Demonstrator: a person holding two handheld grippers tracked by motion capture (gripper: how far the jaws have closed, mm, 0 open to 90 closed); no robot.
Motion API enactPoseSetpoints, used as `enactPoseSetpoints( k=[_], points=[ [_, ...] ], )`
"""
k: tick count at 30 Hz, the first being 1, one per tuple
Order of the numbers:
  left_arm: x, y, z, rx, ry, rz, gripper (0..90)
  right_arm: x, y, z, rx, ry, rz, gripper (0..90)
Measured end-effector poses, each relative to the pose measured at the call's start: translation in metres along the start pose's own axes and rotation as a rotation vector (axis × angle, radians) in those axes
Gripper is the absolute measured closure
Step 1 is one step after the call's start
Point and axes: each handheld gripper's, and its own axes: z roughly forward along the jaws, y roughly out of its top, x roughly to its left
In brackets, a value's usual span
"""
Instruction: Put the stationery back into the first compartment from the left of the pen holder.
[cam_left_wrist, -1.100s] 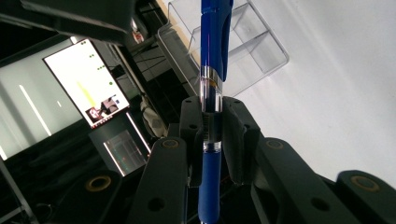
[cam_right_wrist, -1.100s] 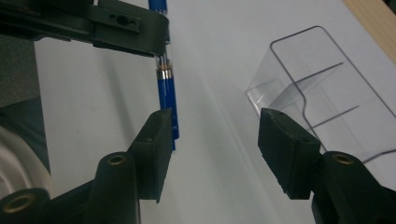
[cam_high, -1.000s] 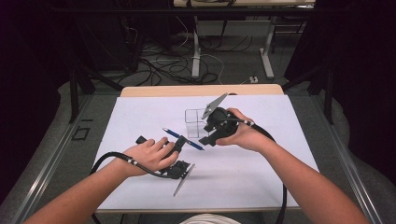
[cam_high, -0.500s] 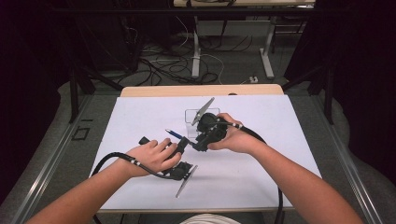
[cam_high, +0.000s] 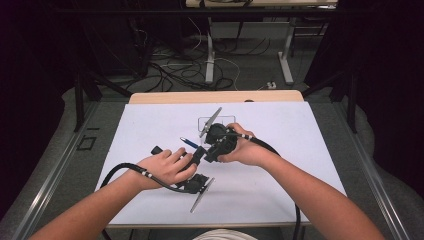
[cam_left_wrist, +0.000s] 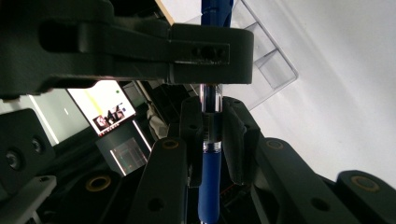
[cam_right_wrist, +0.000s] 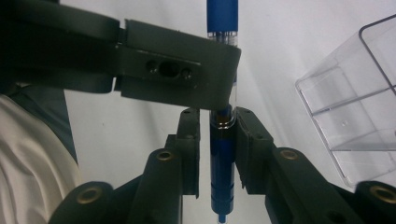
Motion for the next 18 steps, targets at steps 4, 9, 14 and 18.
enactPoseSetpoints(
  k=[4,9,14,18],
  points=[
    [-0.003,0.001,0.001,0.003,0.046,0.03,79.0,0.0,0.001,0.003,0.015,-0.003,0.004,78.4],
    [-0.011,0.0,0.003,0.0,-0.069,-0.067,78.9,0.001,0.002,0.005,0.032,-0.004,0.018,79.1],
    [-0.012,-0.001,0.002,0.001,-0.07,-0.109,77.6,0.002,0.003,0.006,0.031,-0.002,0.02,79.2],
    [-0.001,0.0,-0.001,0.008,-0.002,0.001,69.1,0.0,0.005,0.007,0.025,-0.019,0.028,79.2]
  ],
)
